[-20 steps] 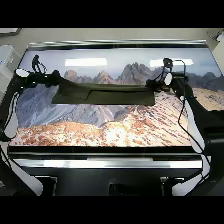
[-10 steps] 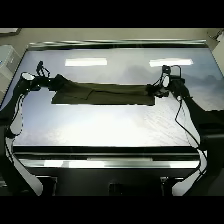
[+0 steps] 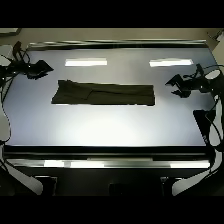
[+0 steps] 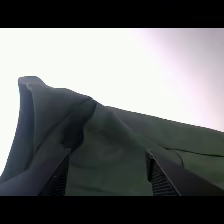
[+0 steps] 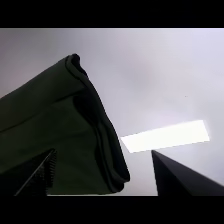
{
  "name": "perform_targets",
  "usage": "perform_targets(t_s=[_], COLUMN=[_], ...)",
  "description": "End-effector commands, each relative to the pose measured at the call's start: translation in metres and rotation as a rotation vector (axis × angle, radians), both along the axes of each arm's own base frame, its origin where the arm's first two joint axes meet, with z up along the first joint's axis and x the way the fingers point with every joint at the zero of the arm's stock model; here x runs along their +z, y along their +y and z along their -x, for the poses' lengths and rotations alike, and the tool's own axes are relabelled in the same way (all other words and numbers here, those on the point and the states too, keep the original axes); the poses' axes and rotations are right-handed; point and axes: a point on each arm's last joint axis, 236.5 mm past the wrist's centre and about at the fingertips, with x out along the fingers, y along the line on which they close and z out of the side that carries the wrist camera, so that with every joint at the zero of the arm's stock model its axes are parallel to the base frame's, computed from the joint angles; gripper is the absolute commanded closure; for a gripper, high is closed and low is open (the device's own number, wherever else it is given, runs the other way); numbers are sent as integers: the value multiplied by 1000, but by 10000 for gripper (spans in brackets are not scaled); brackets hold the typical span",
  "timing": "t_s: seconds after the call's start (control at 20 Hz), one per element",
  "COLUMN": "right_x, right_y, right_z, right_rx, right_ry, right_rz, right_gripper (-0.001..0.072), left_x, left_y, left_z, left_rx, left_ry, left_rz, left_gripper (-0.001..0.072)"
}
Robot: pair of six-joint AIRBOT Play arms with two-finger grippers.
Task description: Fold the clothes and pants, and hang the long-sleeved shirts on hangers.
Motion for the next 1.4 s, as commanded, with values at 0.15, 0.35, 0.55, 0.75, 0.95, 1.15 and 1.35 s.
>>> perform_targets(t_s=[0.15,0.35,0.55,0.75,0.95,1.15,1.35], right_x=[-31,-49,-64,-82,-95,-102,-105], right_y=[20,43,57,69,84,106,115], right_z=[-11,-16,-20,-15,-13,-14,-21], right_rx=[22,63,66,90,94,101,84], right_ry=[-10,-6,13,56,88,103,89], right_rz=[-255,-232,-196,-175,-155,-142,-115], right_gripper=[5,6,10,36,48,134,533], left_x=[60,76,76,77,77,77,77], left_y=[-5,-26,-42,-53,-54,-54,-55], left_z=[61,69,69,70,70,70,70], left_rx=[-33,-72,-100,-119,-121,-122,-124], left_ry=[53,29,26,23,23,23,23], left_rz=[-238,-242,-240,-241,-240,-240,-240], left_gripper=[145,2,2,3,4,5,8])
